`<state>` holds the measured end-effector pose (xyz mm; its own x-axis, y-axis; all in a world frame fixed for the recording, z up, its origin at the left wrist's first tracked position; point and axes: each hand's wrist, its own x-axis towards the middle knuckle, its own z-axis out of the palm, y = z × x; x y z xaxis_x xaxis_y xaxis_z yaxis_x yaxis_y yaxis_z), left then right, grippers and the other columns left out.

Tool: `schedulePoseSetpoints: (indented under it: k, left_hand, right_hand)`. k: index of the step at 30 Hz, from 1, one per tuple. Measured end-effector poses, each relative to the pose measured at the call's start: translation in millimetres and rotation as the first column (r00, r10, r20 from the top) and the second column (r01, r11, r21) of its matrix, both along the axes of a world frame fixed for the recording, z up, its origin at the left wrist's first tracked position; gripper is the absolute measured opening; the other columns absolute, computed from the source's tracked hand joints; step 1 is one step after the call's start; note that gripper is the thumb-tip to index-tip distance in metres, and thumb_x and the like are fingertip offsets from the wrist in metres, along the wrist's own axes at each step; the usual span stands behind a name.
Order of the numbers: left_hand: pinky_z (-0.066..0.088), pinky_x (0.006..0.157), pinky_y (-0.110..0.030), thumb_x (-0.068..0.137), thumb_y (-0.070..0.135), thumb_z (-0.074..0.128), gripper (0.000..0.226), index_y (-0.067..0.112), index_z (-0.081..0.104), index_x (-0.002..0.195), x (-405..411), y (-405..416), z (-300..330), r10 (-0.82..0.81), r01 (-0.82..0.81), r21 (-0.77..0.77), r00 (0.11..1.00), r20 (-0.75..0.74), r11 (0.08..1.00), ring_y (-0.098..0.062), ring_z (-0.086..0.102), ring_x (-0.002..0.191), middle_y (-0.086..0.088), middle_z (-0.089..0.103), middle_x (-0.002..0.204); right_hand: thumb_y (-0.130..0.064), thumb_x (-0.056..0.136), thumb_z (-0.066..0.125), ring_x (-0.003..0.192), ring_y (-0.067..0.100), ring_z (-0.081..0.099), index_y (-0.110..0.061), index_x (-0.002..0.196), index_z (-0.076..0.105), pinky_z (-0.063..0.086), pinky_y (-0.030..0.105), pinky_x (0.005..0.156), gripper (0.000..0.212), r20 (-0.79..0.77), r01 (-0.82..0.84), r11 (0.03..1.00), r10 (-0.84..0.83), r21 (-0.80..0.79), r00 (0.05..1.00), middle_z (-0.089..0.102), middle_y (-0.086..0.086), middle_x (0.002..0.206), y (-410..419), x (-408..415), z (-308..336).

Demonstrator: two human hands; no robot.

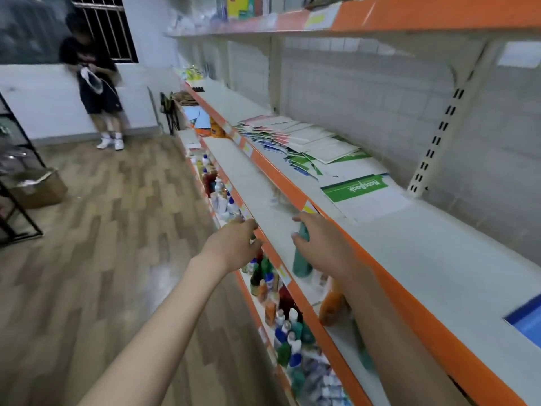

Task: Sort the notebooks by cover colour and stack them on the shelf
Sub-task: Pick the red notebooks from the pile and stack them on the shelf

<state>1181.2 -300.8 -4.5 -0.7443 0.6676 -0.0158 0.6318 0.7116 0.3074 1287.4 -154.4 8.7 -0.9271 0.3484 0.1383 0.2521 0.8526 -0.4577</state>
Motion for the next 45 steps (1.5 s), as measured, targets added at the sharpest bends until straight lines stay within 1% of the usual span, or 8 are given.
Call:
schedulePoseSetpoints:
  k: [10, 16, 21, 27, 32, 38, 42, 45]
  left_hand:
    - [0.043, 0.078, -0.03, 0.098, 0.031, 0.043, 0.041, 0.016, 0.041, 0.135, -156, 26, -1, 0.05, -0.05, 0.0, 0.998, -0.027, 0.999, -0.027, 0.054, 0.109, -0.008, 0.047, 0.127]
    - [0.049, 0.085, -0.037, 0.097, 0.032, 0.045, 0.043, 0.016, 0.04, 0.137, -232, 36, -8, 0.064, -0.062, 0.05, 0.997, -0.034, 0.997, -0.025, 0.056, 0.11, -0.005, 0.045, 0.136]
    - [0.048, 0.083, -0.032, 0.097, 0.033, 0.047, 0.043, 0.017, 0.042, 0.136, -289, 50, -13, 0.053, -0.05, 0.083, 0.998, -0.039, 0.995, -0.023, 0.057, 0.104, -0.005, 0.047, 0.133]
    - [0.048, 0.082, -0.032, 0.096, 0.034, 0.047, 0.043, 0.021, 0.041, 0.137, -364, 63, -26, 0.006, -0.006, 0.041, 1.0, 0.018, 0.999, -0.021, 0.057, 0.1, -0.002, 0.047, 0.131]
    - [0.046, 0.093, -0.035, 0.097, 0.032, 0.048, 0.043, 0.019, 0.041, 0.137, -451, 83, -18, -0.085, 0.083, 0.05, 0.996, 0.031, 0.995, -0.02, 0.055, 0.107, -0.003, 0.047, 0.134]
    - [0.048, 0.093, -0.038, 0.097, 0.035, 0.047, 0.042, 0.021, 0.042, 0.136, -553, 110, -2, -0.222, 0.224, 0.048, 0.974, -0.034, 0.973, -0.02, 0.055, 0.111, -0.002, 0.046, 0.135]
    - [0.046, 0.091, -0.032, 0.097, 0.036, 0.045, 0.043, 0.022, 0.041, 0.137, -604, 122, 0, -0.305, 0.307, 0.049, 0.951, -0.045, 0.95, -0.019, 0.057, 0.108, -0.001, 0.045, 0.136]
    - [0.046, 0.091, -0.033, 0.098, 0.036, 0.044, 0.041, 0.024, 0.04, 0.137, -630, 131, 0, -0.337, 0.338, 0.052, 0.941, -0.028, 0.94, -0.019, 0.057, 0.108, 0.0, 0.044, 0.136]
  right_hand:
    - [-0.027, 0.095, 0.046, 0.121, 0.022, 0.049, -0.017, 0.137, 0.043, 0.042, 0.038, 0.099, 0.042, 0.025, -0.051, 0.998, 0.05, 0.035, 0.998, 0.05, 0.003, 0.135, 31, -180, 3]
    - [-0.025, 0.095, 0.046, 0.116, 0.023, 0.051, -0.016, 0.135, 0.044, 0.039, 0.041, 0.102, 0.041, 0.027, -0.034, 0.999, 0.034, 0.018, 0.999, 0.049, 0.005, 0.133, 52, -256, 2]
    - [-0.025, 0.096, 0.045, 0.118, 0.023, 0.049, -0.017, 0.137, 0.042, 0.034, 0.044, 0.106, 0.042, 0.049, -0.038, 0.999, 0.037, 0.021, 0.998, 0.046, 0.005, 0.136, 66, -302, 1]
    - [-0.026, 0.095, 0.045, 0.115, 0.023, 0.05, -0.019, 0.133, 0.043, 0.036, 0.041, 0.104, 0.039, 0.059, 0.001, 0.999, -0.003, 0.04, 0.998, 0.049, 0.004, 0.13, 78, -368, -3]
    - [-0.025, 0.094, 0.046, 0.116, 0.024, 0.048, -0.02, 0.13, 0.047, 0.039, 0.035, 0.094, 0.037, -0.018, 0.118, 0.992, -0.117, 0.041, 0.993, 0.051, 0.003, 0.129, 95, -436, 4]
    - [-0.024, 0.095, 0.045, 0.115, 0.023, 0.049, -0.017, 0.129, 0.049, 0.038, 0.032, 0.091, 0.035, -0.05, 0.227, 0.97, -0.224, 0.084, 0.973, 0.054, 0.003, 0.126, 109, -515, 13]
    - [-0.024, 0.095, 0.045, 0.118, 0.023, 0.049, -0.019, 0.134, 0.046, 0.04, 0.033, 0.096, 0.039, -0.057, 0.305, 0.952, -0.303, 0.024, 0.951, 0.052, 0.004, 0.13, 111, -560, 14]
    - [-0.025, 0.095, 0.046, 0.117, 0.024, 0.049, -0.02, 0.132, 0.047, 0.041, 0.037, 0.097, 0.038, -0.058, 0.335, 0.942, -0.334, 0.008, 0.941, 0.052, 0.003, 0.131, 114, -588, 12]
